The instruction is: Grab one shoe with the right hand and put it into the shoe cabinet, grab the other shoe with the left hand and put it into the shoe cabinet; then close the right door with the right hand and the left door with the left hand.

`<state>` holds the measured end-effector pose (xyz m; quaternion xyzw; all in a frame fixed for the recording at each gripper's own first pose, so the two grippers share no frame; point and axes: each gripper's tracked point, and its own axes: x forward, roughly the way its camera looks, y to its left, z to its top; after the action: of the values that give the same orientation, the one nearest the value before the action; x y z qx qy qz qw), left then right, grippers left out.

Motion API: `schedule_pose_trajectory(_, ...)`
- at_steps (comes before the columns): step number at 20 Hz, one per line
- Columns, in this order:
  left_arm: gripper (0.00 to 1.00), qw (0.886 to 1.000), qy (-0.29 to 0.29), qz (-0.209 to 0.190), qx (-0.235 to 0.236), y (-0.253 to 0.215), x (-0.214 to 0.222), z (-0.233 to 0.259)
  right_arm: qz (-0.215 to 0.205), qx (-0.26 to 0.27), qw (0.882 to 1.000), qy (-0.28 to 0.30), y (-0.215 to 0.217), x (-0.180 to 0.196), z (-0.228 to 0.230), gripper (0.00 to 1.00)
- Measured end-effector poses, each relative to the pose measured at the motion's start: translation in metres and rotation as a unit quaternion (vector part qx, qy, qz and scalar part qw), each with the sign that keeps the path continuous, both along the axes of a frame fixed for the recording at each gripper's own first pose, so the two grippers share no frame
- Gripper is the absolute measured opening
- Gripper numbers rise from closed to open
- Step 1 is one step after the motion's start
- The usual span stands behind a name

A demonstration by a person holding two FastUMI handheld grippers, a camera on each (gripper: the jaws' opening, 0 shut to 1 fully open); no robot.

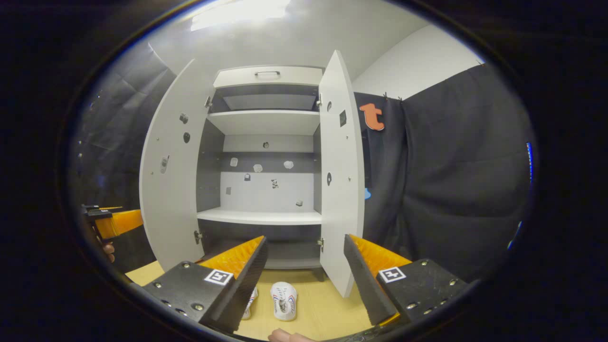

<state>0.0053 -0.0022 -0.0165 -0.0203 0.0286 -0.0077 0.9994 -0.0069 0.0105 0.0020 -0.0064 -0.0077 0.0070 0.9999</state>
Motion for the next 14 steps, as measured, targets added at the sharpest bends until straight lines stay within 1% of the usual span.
schedule_pose_trajectory(1, 0.90, 1.000, 0.000, 0.000, -0.001, 0.000, 0.000, 0.000, 0.000, 0.001, 1.000, 0.000, 0.001, 0.001, -0.001, 0.96)
schedule_pose_trajectory(2, 0.95, 1.000, -0.002, -0.001, -0.003, 0.001, -0.001, 0.001, 0.001, 0.001, 1.000, 0.000, 0.001, 0.000, -0.001, 0.96)
schedule_pose_trajectory(8, 0.95, 1.000, -0.001, -0.004, -0.004, 0.003, -0.002, -0.002, 0.005, 0.000, 1.000, 0.011, 0.007, 0.007, -0.014, 0.96)
schedule_pose_trajectory(11, 0.95, 1.000, 0.008, -0.001, 0.000, 0.006, -0.002, -0.010, 0.024, 0.002, 1.000, 0.013, 0.017, 0.015, -0.024, 0.96)
schedule_pose_trajectory(14, 0.95, 1.000, 0.008, -0.005, 0.004, 0.006, -0.002, -0.013, 0.044, 0.001, 0.999, 0.027, 0.029, 0.029, -0.048, 0.95)
